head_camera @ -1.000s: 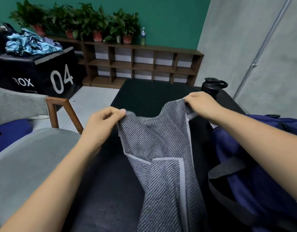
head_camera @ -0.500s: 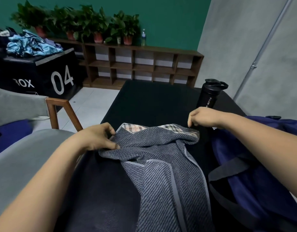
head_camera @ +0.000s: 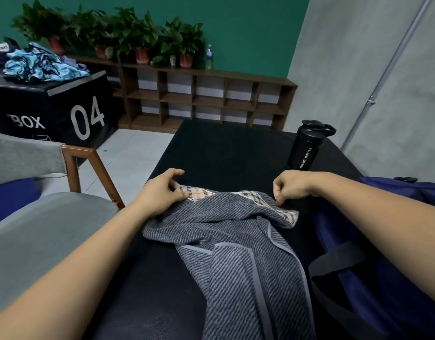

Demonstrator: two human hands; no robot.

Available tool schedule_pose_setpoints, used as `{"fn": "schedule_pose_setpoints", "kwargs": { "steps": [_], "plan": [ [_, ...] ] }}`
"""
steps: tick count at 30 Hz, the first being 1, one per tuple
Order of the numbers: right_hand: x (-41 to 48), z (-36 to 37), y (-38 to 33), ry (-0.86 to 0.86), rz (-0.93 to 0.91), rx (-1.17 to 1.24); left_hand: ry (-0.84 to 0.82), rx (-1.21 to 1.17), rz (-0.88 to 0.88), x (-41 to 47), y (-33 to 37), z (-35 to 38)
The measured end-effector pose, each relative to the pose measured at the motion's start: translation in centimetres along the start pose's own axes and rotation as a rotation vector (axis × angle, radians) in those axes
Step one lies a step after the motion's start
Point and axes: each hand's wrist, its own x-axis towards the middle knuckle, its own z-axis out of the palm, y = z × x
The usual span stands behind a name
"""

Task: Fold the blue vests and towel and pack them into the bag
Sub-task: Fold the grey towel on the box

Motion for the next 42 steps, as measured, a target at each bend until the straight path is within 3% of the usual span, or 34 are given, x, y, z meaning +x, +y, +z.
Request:
{"fn": "schedule_pose_setpoints", "kwargs": {
  "steps": [6,10,14,20,26,30,32,37,42],
  "plan": [
    [1.0,-1.4,0.0,-0.094,0.047,0.000,-0.115,0.005,-0.006,3.5,0.6,-1.5],
    [1.5,-0.9,0.0,-0.250,0.061,-0.030,-0.248,-0.207,-0.035,4.7,0.8,-2.7],
    [2.1,-1.3,0.2,-0.295,0.024,-0.020,-0.420,-0.345,-0.099,5.4,1.1,-3.6],
    [2.6,-1.4,-0.5,-0.374,0.035,-0.031,-0.397,-0.470,-0.159,7.2,0.9,-3.7],
    [3.7,-1.2,-0.7,-0.247,0.013,-0.147,-0.378,-0.474,-0.155,8.2,-0.4,-3.0],
    [4.2,-1.2,-0.3,-0.299,0.008,-0.109,-0.354,-0.525,-0.146,8.7,-0.4,-2.8],
    [4.5,-2.0,-0.4,-0.241,0.026,-0.098,-0.329,-0.526,-0.136,9.0,-0.2,-2.7],
    [6.0,-6.4,-0.9,0.231,0.026,-0.256,-0.198,-0.412,-0.103,10.3,0.7,-3.0],
    [7.3,-7.4,-1.6,0.526,0.023,-0.321,0.001,-0.264,-0.059,12.2,1.1,-3.0]
  ]
}}
